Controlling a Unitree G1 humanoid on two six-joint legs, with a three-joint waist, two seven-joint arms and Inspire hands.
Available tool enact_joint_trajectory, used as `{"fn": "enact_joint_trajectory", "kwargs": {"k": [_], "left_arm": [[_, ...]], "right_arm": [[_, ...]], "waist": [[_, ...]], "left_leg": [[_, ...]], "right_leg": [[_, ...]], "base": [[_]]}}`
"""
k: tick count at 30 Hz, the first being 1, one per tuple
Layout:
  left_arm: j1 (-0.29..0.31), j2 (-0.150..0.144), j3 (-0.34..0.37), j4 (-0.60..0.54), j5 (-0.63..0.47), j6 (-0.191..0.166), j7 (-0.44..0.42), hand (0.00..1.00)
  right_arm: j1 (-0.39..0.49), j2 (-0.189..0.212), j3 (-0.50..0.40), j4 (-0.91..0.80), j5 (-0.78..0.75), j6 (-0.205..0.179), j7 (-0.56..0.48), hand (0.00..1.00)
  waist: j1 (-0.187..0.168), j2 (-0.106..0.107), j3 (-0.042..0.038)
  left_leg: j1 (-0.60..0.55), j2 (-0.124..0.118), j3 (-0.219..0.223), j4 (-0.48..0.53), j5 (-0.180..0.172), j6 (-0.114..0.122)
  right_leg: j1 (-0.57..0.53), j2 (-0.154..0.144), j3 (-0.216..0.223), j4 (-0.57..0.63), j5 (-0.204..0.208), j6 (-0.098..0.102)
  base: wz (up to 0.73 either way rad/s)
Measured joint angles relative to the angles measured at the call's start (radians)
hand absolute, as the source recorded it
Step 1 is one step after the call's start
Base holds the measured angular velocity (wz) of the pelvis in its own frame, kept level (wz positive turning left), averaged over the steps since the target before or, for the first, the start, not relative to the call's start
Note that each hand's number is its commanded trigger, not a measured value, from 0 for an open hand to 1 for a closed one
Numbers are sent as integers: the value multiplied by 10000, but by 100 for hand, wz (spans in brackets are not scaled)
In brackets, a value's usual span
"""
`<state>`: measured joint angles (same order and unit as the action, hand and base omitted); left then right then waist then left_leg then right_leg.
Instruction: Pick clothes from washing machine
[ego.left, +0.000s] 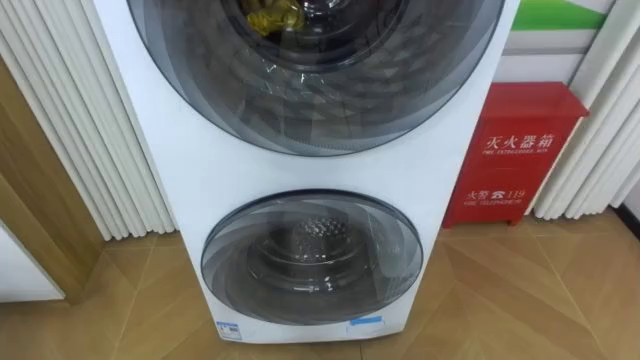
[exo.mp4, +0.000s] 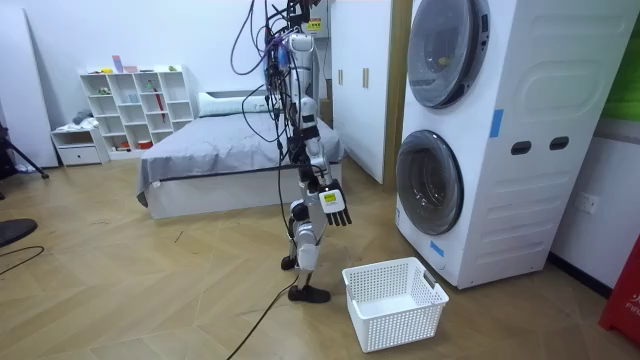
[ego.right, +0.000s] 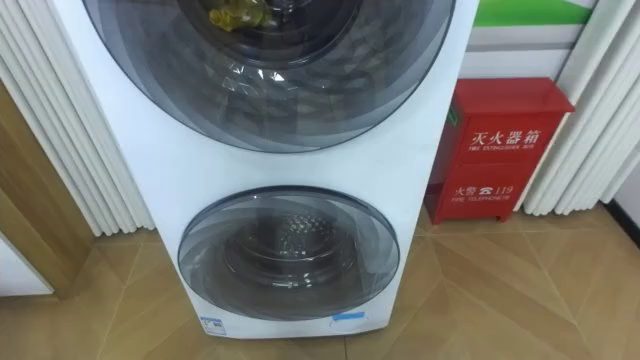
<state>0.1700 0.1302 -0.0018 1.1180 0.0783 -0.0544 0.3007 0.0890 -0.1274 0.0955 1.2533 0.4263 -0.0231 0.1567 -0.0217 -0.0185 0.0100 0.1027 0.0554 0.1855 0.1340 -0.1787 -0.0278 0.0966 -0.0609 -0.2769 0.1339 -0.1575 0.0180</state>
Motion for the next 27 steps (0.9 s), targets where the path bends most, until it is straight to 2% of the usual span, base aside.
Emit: {"fn": "enact_joint_trajectory", "kwargs": {"k": [11,21,24,25,26,27], "left_arm": [[172,-3,-1,19,-218,-5,-11,0],[192,-4,4,-5,-464,40,-531,0],[168,19,50,-2,-394,38,-718,0],[130,15,292,-3,-251,32,-791,0],[151,21,410,-2,-196,28,-798,0],[172,64,553,-31,-30,31,-824,0]], "right_arm": [[-6,32,-5,56,6,1,-12,0],[-158,17,-96,198,53,46,52,0],[-433,-110,-161,72,112,201,63,0],[-497,-213,-475,-417,34,349,42,0],[-573,-283,-536,-681,-5,362,3,0],[-758,-430,-750,-1250,-58,383,-76,0]], "waist": [[10,-86,-27],[34,-73,-28],[22,-63,-29],[20,-100,-13],[17,-151,19],[13,-176,19]], "left_leg": [[-37,1,12,0,0,0],[52,2,-2,8,0,0],[142,0,-9,16,0,0],[147,0,-9,17,0,0],[156,1,-8,20,0,0],[183,3,3,37,1,0]], "right_leg": [[-74,1,52,-4,2,-3],[36,3,27,12,2,-5],[146,-4,19,16,2,-4],[151,-6,4,37,2,-4],[151,-6,5,54,2,-4],[159,-12,8,85,2,-5]], "base": [[0],[0],[1],[3],[0],[0]]}}
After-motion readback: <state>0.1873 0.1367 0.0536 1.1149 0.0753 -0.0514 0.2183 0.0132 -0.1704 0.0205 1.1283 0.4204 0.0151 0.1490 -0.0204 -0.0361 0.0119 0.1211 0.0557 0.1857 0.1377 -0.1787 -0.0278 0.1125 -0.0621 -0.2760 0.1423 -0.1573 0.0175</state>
